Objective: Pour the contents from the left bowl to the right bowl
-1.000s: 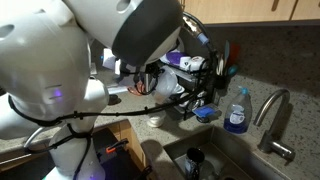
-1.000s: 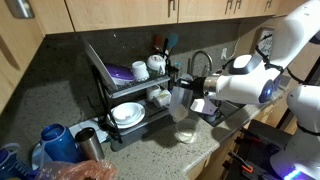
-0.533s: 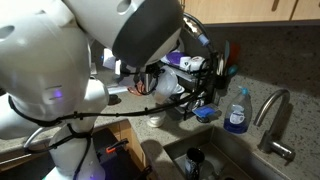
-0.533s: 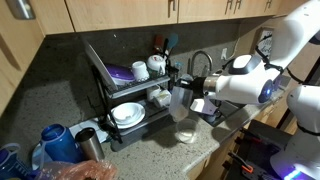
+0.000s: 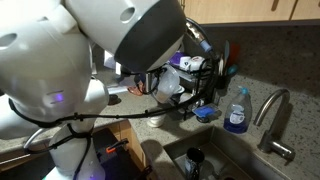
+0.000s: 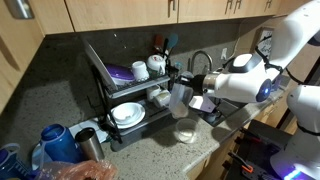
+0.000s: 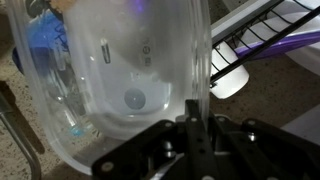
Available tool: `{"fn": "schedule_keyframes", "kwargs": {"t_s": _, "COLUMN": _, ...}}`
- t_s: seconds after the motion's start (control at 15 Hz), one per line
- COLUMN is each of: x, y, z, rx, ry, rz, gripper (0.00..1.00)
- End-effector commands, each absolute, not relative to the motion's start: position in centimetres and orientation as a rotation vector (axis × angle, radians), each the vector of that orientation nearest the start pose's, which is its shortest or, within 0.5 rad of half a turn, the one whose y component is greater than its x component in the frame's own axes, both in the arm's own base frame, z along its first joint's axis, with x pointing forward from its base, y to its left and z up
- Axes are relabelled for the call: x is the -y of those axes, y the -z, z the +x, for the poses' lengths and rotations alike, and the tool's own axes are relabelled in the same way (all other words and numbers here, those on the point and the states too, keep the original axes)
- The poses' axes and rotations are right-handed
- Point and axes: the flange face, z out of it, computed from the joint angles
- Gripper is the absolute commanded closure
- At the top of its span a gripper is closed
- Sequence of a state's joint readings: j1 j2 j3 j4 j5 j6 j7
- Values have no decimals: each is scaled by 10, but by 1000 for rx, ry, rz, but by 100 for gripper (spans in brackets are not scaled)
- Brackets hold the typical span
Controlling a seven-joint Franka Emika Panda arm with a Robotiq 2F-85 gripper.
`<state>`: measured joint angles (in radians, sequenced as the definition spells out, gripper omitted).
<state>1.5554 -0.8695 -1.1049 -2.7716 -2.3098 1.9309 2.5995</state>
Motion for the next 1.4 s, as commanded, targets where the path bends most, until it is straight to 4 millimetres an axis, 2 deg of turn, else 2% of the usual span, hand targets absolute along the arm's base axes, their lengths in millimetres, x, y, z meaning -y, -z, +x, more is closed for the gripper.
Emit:
{"fn": "schedule_keyframes", "kwargs": {"t_s": 0.0, "x": -163, "y": -365, "z": 368, "rx": -834, "ry": 1710, "rz": -2146, "gripper": 99}}
{"fn": "schedule_keyframes", "kwargs": {"t_s": 0.67, "x": -173, "y": -370, "z": 366, "rx": -837, "ry": 1765, "rz": -2118, "gripper": 99}}
{"fn": "schedule_keyframes", "kwargs": {"t_s": 1.33, "x": -173, "y": -373, "z": 366, "rx": -847, "ry": 1797, "rz": -2105, "gripper": 99}}
